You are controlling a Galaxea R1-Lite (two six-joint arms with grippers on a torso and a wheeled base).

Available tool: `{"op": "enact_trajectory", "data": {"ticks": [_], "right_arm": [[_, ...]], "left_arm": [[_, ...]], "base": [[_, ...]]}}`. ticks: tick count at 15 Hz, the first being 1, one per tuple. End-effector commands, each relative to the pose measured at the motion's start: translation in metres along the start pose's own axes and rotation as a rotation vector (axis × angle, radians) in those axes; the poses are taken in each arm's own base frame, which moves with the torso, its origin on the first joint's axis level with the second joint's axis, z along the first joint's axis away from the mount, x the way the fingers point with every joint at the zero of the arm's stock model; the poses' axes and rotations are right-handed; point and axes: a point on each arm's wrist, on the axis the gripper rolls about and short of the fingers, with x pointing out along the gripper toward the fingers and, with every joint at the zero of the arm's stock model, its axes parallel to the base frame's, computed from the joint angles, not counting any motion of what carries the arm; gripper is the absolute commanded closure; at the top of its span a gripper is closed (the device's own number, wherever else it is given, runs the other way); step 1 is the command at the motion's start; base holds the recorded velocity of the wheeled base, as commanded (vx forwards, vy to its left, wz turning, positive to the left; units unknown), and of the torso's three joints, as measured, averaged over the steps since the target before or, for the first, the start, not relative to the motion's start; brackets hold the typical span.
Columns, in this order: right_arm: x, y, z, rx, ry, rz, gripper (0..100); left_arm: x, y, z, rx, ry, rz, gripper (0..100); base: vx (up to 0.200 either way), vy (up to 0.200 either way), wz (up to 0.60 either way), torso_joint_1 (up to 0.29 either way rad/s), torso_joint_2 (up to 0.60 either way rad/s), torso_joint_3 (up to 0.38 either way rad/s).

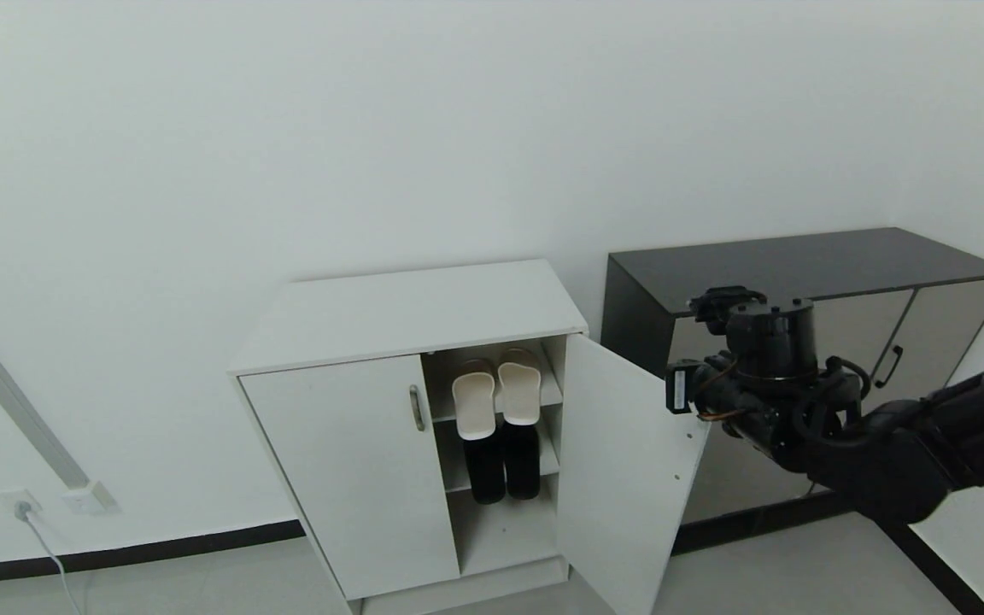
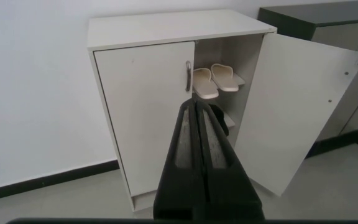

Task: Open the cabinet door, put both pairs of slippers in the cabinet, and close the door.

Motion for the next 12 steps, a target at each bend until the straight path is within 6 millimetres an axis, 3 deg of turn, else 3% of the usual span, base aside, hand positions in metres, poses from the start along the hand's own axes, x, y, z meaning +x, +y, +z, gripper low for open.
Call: {"op": "enact_trajectory", "data": {"ticks": [1, 6, 12], "right_arm": [[0.036, -0.008, -0.003, 0.018, 0.027, -0.035, 100], [0.079, -0.028, -0.011, 0.064, 0.065, -0.057, 100], [0.091, -0.03, -0.028, 0.054, 0.111, -0.049, 100]], "left_arm": [[0.0, 0.0, 0.0, 0.0, 0.001, 0.0, 100], [0.0, 0.0, 0.0, 0.001, 0.003, 0.0, 100], [0.0, 0.0, 0.0, 0.0, 0.001, 0.0, 100]], "base": [[0.0, 0.0, 0.0, 0.0, 0.0, 0.0], [0.0, 0.0, 0.0, 0.0, 0.0, 0.0], [0.0, 0.0, 0.0, 0.0, 0.0, 0.0]]}}
